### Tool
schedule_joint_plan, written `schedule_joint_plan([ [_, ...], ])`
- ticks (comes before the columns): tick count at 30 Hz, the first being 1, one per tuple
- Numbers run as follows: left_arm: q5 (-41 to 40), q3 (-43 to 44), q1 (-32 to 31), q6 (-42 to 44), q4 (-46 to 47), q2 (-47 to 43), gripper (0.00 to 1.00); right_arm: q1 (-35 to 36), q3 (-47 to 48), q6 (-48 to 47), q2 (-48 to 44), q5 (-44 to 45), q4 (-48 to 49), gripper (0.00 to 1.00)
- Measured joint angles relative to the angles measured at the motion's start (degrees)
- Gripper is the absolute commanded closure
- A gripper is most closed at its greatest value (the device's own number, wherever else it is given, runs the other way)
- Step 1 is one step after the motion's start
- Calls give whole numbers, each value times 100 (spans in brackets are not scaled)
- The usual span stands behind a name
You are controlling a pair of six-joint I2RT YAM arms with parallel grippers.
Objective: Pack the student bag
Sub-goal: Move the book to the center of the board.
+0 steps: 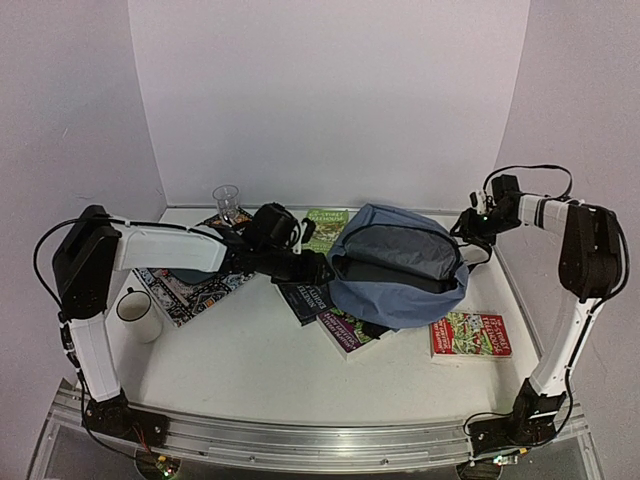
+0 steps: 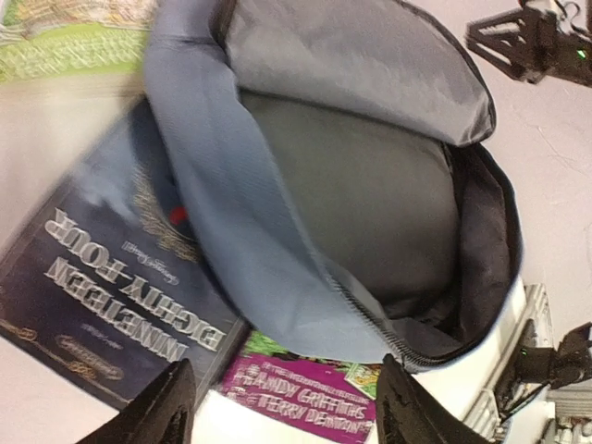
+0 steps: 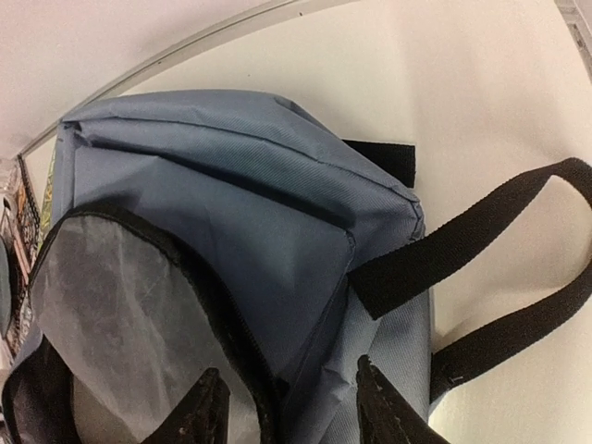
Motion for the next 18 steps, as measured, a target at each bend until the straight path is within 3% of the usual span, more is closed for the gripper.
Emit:
schedule_joint_plan([
  [8, -392, -235, 562, 131, -453, -383, 21, 230, -810, -210, -1754, 209, -337, 17],
  [13, -545, -244, 843, 367, -840, -381, 17, 582, -1598, -55, -2563, 298, -487, 15],
  [18, -604, 70, 926, 728, -1159, -70, 16, 879, -2187, 88, -2758, 565, -784, 13],
])
